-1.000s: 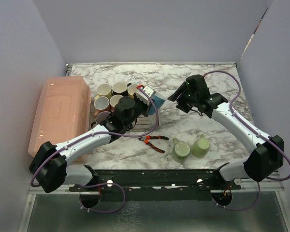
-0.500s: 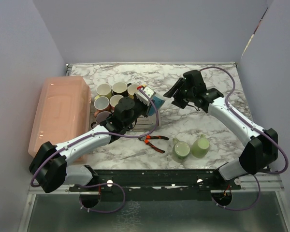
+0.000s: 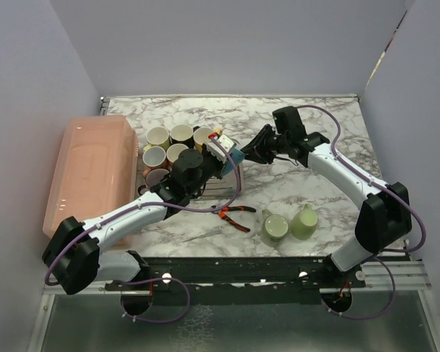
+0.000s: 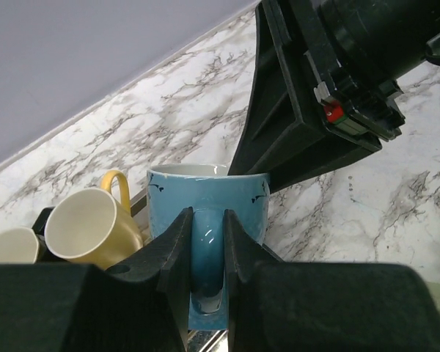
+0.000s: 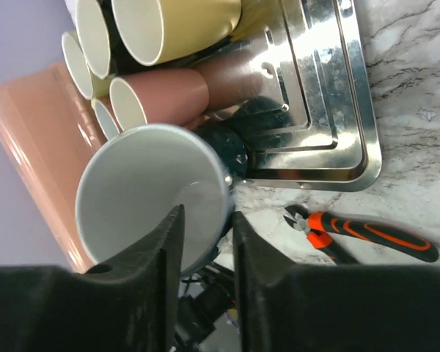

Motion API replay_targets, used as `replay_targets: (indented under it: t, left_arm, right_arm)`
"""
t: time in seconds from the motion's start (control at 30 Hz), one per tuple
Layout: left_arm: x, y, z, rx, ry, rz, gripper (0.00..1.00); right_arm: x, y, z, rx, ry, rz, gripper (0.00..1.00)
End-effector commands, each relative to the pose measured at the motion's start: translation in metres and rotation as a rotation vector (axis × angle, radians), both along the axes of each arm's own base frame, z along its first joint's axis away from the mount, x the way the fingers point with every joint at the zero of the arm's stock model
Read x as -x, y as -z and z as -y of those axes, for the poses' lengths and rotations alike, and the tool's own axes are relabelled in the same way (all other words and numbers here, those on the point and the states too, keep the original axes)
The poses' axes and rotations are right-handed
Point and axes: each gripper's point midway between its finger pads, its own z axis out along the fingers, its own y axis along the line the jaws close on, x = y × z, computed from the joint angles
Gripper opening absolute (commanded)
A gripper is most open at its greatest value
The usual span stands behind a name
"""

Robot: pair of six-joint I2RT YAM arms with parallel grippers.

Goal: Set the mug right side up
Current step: Turn over the cup at the center of the board.

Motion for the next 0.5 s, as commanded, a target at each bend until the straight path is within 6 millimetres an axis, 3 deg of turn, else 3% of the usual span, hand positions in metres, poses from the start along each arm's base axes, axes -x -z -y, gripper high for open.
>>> replay_targets:
  t: [0.0,0.07,0.1,0.47]
  left_arm:
    - [0.009,-0.042,0.006,0.073,0.05,0.123,0.0]
    - [0.009,-0.041,0.005,0.068,0.049,0.126,0.0]
    - [0.009,-0.041,0.005,0.065,0.048,0.126,0.0]
    - [0.007,-0.031,0.0,0.081,0.006,0.086,0.0]
  right_arm:
    - [0.012,-0.013,-0.025,-0.134,-0.119,-0.023,0.2]
    - [0.014,-0.015,-0.027,-0.148,-0.131,-0.028,0.03]
    - [0.014,-0.015,-0.027,-0.151,-0.134,-0.029,0.01]
    - [0.008,-0.035,-0.016,-0.108,-0.109,0.098,0.0]
